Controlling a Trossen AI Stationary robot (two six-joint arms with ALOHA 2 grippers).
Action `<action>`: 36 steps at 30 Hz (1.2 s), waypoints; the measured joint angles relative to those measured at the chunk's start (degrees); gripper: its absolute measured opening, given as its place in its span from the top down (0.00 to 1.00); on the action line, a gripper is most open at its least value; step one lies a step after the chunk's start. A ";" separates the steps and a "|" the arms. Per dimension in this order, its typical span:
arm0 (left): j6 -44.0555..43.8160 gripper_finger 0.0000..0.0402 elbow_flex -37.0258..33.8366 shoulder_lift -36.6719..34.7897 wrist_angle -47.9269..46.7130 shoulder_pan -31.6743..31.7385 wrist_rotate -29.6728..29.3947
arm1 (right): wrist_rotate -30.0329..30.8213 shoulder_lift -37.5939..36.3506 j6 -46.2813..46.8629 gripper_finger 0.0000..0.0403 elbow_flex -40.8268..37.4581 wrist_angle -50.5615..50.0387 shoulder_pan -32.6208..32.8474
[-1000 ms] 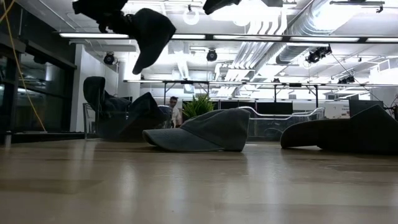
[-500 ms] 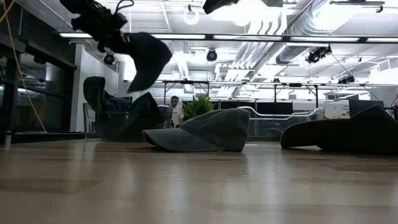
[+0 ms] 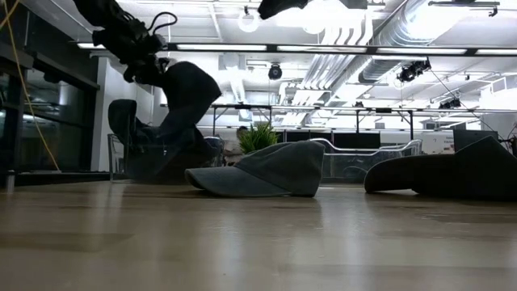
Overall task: Pick & Place hat
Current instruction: Put the dark blue cap into the left transparent bin
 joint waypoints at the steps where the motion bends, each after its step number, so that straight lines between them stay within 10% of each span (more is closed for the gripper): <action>1: 0.00 1.00 0.00 0.00 -0.08 0.00 -0.23 | -0.24 0.10 0.05 0.69 0.00 1.34 -0.38; 23: 1.17 1.00 0.00 0.00 -0.53 -0.02 1.98 | -29.81 13.79 4.64 0.57 0.09 36.06 -22.54; 36: 1.66 1.00 0.00 0.00 -1.25 -0.07 2.73 | -24.63 22.32 1.90 0.42 0.02 42.92 -23.98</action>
